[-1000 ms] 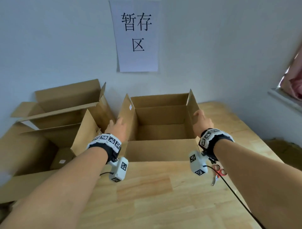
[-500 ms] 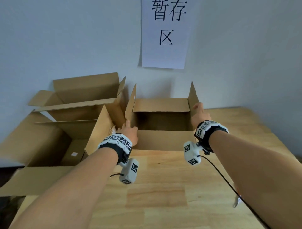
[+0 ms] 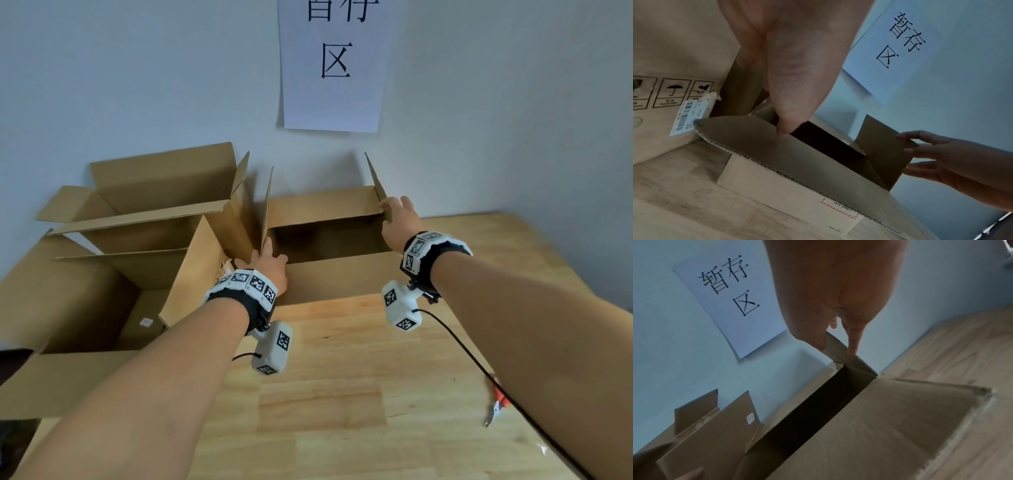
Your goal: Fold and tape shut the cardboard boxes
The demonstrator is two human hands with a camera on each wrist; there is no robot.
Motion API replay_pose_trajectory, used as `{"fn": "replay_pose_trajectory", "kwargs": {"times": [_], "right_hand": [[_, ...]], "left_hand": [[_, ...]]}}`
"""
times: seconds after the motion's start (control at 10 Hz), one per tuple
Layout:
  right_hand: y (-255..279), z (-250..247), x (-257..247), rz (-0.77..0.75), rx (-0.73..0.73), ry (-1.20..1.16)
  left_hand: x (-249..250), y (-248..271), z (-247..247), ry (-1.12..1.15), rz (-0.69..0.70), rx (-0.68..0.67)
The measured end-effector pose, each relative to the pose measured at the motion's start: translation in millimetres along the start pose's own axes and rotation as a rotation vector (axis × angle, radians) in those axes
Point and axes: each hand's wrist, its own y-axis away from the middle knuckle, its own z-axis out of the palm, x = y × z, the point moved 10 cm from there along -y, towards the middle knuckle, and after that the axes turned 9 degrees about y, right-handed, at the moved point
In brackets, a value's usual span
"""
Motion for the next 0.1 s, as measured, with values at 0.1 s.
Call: {"fn": "replay_pose_trajectory", "kwargs": {"times": [0.1], "right_hand": [[5.9, -14.0, 0.8, -0.020, 0.036, 0.012]], "left_hand": [[8.4, 7.7, -9.1, -0.001, 0.053, 0.047]]}}
